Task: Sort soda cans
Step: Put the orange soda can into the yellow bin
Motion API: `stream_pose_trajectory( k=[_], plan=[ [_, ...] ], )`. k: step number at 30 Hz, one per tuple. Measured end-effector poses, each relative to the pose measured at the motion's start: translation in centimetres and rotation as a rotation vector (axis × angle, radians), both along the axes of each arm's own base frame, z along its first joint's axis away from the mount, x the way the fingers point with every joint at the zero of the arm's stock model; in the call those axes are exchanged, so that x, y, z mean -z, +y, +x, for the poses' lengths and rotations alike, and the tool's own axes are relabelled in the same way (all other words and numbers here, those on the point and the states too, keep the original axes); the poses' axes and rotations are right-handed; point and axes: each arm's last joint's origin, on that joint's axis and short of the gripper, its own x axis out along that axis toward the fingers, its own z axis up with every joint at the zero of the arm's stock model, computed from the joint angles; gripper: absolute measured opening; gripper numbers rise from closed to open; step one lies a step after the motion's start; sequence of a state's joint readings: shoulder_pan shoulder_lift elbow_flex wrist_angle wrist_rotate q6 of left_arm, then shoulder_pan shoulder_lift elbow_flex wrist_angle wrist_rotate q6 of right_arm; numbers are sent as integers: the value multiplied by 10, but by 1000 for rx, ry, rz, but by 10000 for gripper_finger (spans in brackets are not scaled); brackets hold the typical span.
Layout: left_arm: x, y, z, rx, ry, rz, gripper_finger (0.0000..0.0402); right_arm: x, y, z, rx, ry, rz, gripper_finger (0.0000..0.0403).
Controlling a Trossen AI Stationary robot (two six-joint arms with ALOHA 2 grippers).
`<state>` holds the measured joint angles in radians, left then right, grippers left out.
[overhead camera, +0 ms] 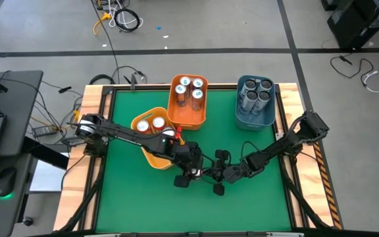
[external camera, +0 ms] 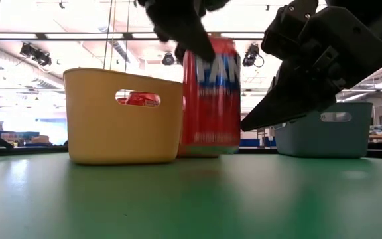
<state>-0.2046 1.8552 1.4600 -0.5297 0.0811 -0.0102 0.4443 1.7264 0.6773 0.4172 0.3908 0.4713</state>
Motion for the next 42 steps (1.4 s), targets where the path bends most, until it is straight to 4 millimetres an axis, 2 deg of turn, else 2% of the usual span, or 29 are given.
stream_pose_trajectory(
  k=[5,8,17,21,25,33,38,42],
  plan=[
    [-35,5,-8,-22,-2,19,293,0,0,0,-2,0,-2,0],
    [-55,10,-21,-77,-6,61,293,0,0,0,-2,1,-3,1],
    [-127,31,-90,-350,-96,68,293,1,2,-1,-9,10,-8,1],
    [-144,40,-118,-481,-111,101,293,1,2,-1,-8,9,-7,1],
    [-132,44,-140,-603,-54,111,293,1,2,-1,-8,6,-5,1],
    [-72,50,-172,-741,75,42,293,1,2,-1,-9,6,-5,1],
    [-47,55,-186,-817,34,62,293,1,2,-1,-8,6,-5,1],
    [-26,58,-187,-837,40,73,293,0,-1,0,0,5,-5,1]
  ],
)
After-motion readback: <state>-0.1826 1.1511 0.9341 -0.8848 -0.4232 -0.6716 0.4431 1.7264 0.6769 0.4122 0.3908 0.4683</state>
